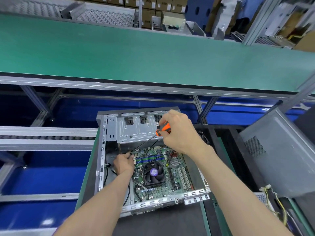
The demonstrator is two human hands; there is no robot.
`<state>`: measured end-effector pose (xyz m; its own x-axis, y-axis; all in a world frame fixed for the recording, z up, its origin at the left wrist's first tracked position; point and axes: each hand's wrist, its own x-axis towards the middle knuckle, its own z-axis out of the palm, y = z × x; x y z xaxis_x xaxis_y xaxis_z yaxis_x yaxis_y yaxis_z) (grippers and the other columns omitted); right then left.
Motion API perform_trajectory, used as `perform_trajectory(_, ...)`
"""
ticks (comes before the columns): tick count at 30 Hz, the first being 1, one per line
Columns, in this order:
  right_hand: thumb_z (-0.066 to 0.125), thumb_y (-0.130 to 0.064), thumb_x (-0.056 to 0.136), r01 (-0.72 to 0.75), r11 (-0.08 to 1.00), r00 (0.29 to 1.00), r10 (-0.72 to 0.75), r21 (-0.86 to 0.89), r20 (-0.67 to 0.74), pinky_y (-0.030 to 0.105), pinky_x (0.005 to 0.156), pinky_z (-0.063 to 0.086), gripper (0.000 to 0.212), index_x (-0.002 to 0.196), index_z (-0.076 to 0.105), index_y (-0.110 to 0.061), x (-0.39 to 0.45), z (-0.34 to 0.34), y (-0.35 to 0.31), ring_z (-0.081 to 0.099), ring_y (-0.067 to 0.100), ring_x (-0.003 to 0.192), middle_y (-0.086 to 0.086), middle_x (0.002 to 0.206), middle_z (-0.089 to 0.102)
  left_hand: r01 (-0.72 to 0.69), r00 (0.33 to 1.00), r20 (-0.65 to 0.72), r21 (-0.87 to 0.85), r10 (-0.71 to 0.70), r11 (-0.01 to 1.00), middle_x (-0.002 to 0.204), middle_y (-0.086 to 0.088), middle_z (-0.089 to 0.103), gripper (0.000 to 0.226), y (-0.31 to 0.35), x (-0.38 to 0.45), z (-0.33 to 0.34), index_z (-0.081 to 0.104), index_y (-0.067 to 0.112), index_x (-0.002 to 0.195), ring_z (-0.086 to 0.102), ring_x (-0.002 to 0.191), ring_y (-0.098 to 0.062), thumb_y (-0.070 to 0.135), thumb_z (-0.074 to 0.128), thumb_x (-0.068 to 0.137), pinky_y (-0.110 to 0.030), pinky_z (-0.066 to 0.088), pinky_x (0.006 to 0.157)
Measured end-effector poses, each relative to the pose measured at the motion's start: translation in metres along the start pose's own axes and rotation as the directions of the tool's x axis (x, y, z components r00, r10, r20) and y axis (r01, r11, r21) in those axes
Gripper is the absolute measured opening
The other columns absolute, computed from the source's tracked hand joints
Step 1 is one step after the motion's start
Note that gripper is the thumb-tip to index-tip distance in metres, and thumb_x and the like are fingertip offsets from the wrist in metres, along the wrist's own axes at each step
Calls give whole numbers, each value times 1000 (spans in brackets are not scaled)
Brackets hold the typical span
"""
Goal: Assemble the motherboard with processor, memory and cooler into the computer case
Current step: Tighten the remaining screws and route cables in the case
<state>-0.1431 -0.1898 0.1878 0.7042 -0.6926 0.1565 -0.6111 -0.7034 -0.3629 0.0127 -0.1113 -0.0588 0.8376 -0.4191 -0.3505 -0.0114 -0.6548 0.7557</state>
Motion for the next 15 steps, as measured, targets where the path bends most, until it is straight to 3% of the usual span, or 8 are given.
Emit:
perform_trajectory(3, 71, -10, 81, -14, 998, 999, 16, 53, -43, 31, 72, 44, 18, 98, 67, -14, -6, 2, 2, 57, 21, 88, -1, 98, 58, -12, 1000, -3, 6, 12, 1000, 120, -14, 70, 28, -1, -1, 0, 69, 12, 122, 67, 89, -23, 15, 66, 94, -21, 41, 82)
perform_trajectory(6, 73, -14, 82, -55, 992, 992, 67, 113, -103, 39, 78, 51, 14, 94, 65, -14, -8, 6, 5, 61, 21, 84, -1, 96, 61, -25, 1000, -10, 20, 25, 999, 119, -15, 70, 28, 0, -3, 0, 69, 11, 122, 67, 92, -26, 14, 66, 94, -22, 42, 81)
perform_trajectory(11, 65, -35, 92, -168, 985, 964, 173, 42, -203, 34, 69, 43, 23, 91, 62, -12, 6, 14, -2, 56, 24, 79, 4, 81, 66, -66, 998, -12, 68, 67, 996, 124, -18, 67, 29, 1, -6, -2, 68, 12, 125, 67, 102, -32, 13, 63, 96, -29, 47, 93)
perform_trajectory(13, 66, -38, 91, -184, 983, 967, 183, 10, -177, 33, 69, 40, 26, 88, 62, -12, 7, 12, 1, 54, 23, 78, 3, 79, 66, -74, 997, -3, 89, 74, 993, 126, -18, 65, 29, 1, -6, -2, 68, 12, 125, 66, 104, -33, 14, 62, 97, -33, 48, 98)
perform_trajectory(15, 72, -29, 85, -179, 981, 979, 185, 78, -82, 36, 75, 51, 16, 86, 65, -14, 4, 4, 9, 62, 21, 80, 0, 80, 69, -80, 997, -1, 102, 81, 992, 126, -17, 66, 28, 3, -5, -3, 68, 13, 124, 67, 102, -32, 13, 62, 97, -32, 48, 96)
